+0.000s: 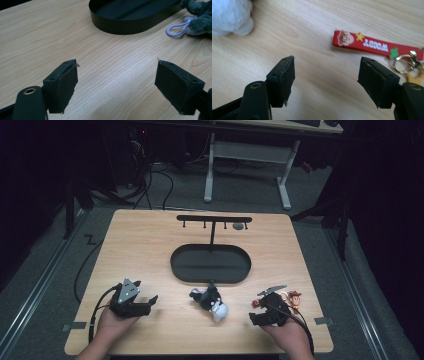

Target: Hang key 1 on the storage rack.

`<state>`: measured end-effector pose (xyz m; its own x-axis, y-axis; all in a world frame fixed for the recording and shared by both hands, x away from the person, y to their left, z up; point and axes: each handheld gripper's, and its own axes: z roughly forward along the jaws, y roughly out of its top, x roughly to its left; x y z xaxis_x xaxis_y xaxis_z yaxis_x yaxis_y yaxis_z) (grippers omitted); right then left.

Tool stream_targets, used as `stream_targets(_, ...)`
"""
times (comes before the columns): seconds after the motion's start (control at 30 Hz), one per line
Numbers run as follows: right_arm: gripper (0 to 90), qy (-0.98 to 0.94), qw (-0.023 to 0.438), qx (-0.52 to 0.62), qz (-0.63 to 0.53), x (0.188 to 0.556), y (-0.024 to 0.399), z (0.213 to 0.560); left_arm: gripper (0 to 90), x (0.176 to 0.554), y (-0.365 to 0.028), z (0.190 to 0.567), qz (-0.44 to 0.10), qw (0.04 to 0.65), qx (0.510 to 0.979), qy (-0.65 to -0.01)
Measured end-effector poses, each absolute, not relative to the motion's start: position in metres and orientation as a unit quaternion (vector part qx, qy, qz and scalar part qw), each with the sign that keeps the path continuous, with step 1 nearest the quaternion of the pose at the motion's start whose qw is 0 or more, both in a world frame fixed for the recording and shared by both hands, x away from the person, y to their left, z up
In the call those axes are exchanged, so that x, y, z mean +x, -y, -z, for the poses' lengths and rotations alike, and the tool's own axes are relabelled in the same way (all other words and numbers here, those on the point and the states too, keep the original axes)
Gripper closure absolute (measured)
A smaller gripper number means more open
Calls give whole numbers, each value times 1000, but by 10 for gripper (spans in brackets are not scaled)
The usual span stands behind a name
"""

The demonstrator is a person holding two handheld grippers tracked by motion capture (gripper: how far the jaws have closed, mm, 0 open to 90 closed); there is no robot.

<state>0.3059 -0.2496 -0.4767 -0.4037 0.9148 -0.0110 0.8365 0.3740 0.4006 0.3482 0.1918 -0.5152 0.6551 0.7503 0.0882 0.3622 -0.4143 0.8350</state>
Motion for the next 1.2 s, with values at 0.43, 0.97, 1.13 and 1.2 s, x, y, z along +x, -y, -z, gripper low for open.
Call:
stream_targets(0.43, 357, -822, 116, 542, -129, 291, 290, 461, 189, 346, -187, 517, -230, 416, 812, -338)
stream_targets(0.97, 485, -781, 129, 598, -124, 305, 339, 452, 190, 346, -184, 517, -227, 413, 816, -335)
stream_targets(1.13, 500, -775, 129, 607, -122, 312, 345, 453, 190, 346, -184, 517, -226, 412, 819, -330)
stream_targets(1.2, 490, -771, 134, 613, -109, 320, 348, 455, 191, 347, -183, 518, -222, 413, 818, -332)
